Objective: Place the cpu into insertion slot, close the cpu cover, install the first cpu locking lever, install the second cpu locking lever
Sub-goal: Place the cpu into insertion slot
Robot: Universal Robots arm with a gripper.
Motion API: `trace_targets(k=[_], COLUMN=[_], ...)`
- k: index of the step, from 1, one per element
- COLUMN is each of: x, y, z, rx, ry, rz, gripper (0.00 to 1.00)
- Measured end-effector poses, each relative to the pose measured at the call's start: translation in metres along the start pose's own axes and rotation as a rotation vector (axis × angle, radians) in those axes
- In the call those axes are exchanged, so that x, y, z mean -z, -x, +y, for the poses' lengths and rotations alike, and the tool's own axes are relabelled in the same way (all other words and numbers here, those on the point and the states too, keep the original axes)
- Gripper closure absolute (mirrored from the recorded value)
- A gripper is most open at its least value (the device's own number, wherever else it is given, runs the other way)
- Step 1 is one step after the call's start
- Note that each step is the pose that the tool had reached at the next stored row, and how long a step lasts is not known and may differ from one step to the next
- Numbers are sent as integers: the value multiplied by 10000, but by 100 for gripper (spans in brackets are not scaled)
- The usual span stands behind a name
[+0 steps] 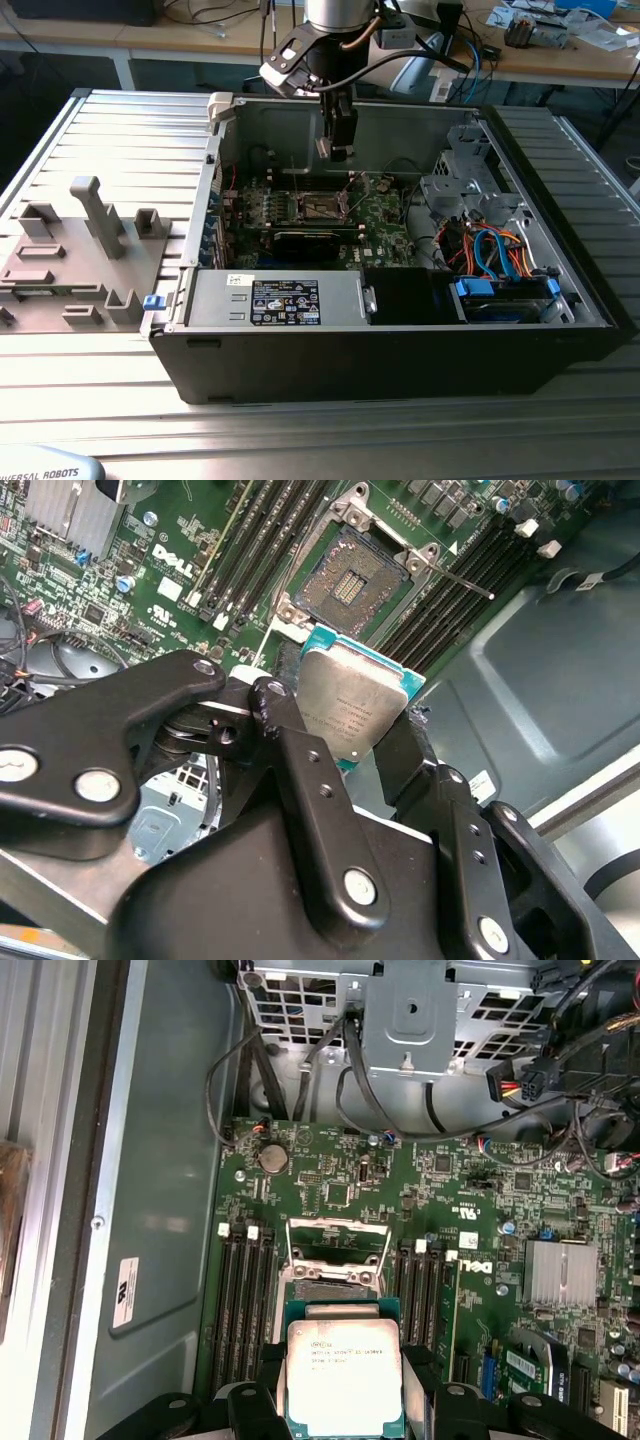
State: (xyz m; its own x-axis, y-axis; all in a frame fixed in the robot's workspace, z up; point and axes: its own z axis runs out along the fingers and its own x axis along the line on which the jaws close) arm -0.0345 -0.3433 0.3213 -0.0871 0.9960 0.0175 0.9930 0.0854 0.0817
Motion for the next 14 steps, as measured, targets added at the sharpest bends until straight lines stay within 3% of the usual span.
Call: trace_targets(k=[14], x=[-5], y=[0], z=[0], rx=[-312], ry=[5], rz=[-25], gripper=[46])
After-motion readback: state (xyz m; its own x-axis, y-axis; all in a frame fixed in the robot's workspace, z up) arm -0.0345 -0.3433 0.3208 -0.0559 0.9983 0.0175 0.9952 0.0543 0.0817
